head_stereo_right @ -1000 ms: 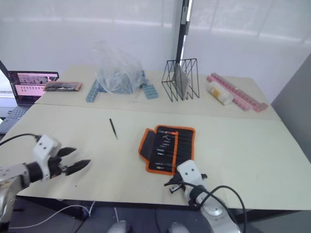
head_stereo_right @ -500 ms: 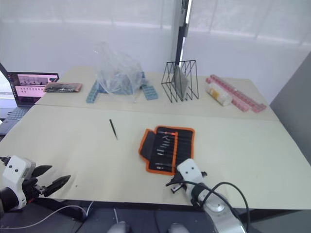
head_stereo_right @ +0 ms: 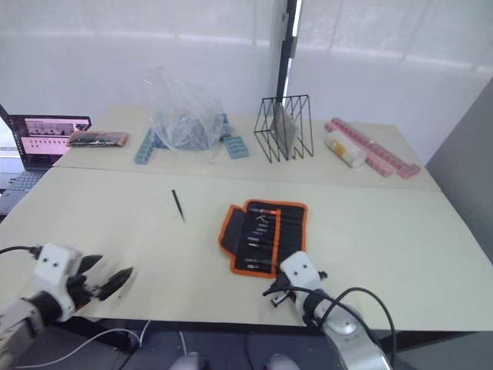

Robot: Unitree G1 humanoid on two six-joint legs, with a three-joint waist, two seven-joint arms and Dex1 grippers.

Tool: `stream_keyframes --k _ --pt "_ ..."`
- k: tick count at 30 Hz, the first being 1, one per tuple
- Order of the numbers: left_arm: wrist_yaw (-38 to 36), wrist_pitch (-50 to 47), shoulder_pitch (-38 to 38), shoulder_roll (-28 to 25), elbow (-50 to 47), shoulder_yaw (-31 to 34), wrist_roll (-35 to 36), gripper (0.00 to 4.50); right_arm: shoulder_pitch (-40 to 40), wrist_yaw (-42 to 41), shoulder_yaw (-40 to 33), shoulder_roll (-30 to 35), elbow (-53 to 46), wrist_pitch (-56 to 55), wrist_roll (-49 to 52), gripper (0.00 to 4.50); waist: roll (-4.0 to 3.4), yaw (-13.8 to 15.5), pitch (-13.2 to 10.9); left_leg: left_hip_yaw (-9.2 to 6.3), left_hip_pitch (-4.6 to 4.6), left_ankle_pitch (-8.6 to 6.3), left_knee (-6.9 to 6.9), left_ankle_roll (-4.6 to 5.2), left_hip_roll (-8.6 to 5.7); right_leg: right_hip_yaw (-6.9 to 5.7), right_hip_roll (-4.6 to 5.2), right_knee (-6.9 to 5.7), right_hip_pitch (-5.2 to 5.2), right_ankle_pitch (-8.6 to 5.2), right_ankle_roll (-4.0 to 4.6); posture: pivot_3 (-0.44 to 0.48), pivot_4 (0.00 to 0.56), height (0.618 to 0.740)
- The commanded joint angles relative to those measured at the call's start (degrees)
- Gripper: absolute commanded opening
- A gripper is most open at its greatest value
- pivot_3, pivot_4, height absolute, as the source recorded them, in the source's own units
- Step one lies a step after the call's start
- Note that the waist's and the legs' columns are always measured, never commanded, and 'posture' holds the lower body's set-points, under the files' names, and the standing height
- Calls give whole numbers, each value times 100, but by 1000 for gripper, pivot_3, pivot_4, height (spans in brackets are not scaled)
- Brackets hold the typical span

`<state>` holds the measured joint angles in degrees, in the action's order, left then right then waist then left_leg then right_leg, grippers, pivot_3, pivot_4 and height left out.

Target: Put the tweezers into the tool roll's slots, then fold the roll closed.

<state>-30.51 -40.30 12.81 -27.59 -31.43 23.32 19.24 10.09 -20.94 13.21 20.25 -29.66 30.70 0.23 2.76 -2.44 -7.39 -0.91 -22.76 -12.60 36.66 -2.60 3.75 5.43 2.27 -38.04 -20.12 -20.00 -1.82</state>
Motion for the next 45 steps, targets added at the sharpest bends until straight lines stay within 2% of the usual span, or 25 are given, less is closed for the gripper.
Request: stream_keyframes --k 1,7,11,15,19,24,33,41,45 --pt "1016 -173 -666 494 -31 -648 -387 4479 76 -75 214 45 649 379 -47 0 9 -6 3 -1 -1 0 1 0 -1 1 -6 1 6 2 -2 0 150 708" --pt "2303 -333 -1836 1314 920 -1638 -1227 4479 -14 -59 237 6 686 388 -62 0 15 -30 6 -9 -3 3 3 -1 -2 14 -37 -2 15 12 -5 0 150 708" --pt "2840 -261 -2445 1620 1853 -1811 -1588 4479 -11 -30 234 -10 648 415 -59 0 16 -15 7 -20 -5 3 6 -2 4 24 -60 -1 11 19 -2 0 150 708" --pt "2931 215 -2921 1733 2740 -2115 -1823 4479 10 -9 215 -14 643 408 -55 0 5 2 14 -45 -1 6 6 -5 0 23 -76 -2 18 23 1 0 150 708" --pt "3277 597 -3489 2136 3866 -1976 -1803 4479 56 22 210 -24 586 427 -58 0 1 40 25 -46 27 9 6 -9 -3 22 -74 1 19 23 -1 0 150 708" --pt "3354 810 -3748 2295 4412 -1901 -1775 2976 94 30 170 -8 541 440 -51 0 -25 71 32 -46 58 9 6 -9 -5 21 -74 8 82 6 -31 0 150 708" --pt "3407 892 -3821 2264 4649 -1795 -1773 46 124 82 137 -21 491 473 -48 0 -38 89 31 -46 62 8 6 -10 -5 20 -73 14 89 3 -36 0 150 708" --pt "3284 1188 -3830 2048 4515 -1806 -1844 46 116 122 161 -50 489 478 -48 0 -43 100 27 -46 62 9 6 -12 -4 20 -74 17 88 0 -41 0 150 708" --pt "3076 1254 -3692 1752 4105 -1823 -1894 46 111 126 178 -60 483 480 -60 0 -44 51 18 -46 57 9 5 -13 -2 20 -75 17 83 -1 -42 0 150 708"
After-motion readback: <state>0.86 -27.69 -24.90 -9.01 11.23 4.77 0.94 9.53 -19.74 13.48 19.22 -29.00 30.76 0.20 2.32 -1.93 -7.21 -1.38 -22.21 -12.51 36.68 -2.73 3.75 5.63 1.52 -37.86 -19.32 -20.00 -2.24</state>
